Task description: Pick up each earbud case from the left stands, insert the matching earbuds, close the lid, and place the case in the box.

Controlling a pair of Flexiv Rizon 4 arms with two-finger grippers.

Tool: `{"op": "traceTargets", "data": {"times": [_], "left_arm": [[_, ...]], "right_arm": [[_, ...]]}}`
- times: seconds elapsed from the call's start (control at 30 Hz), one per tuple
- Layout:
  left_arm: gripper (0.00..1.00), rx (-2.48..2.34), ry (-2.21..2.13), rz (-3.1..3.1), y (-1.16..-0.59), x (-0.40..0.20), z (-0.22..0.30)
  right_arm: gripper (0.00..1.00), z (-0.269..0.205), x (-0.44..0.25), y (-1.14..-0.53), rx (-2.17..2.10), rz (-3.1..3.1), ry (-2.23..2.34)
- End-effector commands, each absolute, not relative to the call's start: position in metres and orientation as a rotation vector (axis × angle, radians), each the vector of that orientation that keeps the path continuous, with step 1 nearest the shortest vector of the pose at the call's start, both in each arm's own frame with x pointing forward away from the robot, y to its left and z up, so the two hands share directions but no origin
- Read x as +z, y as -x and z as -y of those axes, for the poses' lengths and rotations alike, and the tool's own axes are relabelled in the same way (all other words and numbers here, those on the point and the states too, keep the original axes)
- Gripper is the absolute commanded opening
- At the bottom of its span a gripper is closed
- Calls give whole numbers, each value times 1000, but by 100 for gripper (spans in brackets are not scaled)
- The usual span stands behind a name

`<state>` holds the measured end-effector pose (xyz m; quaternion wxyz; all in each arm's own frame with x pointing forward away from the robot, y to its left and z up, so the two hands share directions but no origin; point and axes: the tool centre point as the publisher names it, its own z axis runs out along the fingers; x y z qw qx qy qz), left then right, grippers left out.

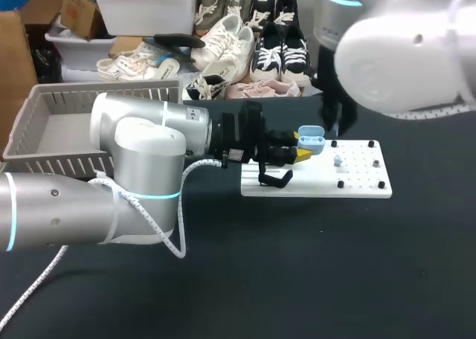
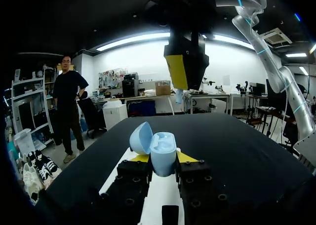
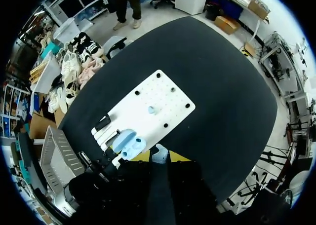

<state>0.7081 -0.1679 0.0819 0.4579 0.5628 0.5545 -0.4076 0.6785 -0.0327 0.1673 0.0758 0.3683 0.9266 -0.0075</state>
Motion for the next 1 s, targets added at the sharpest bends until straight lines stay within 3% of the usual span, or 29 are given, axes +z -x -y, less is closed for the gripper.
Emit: {"op": "traceTargets", "data": {"times": [0.03,1.0], "left_arm": [[0,-1003,-1385,-1366,-708,82,168],[0,-1003,-1385,-1366,-708,82,168]], "right_arm": [[0,19,165,-688,-168,-2804,-1116],[0,10,150,-692,-311,-2902,-699]]}}
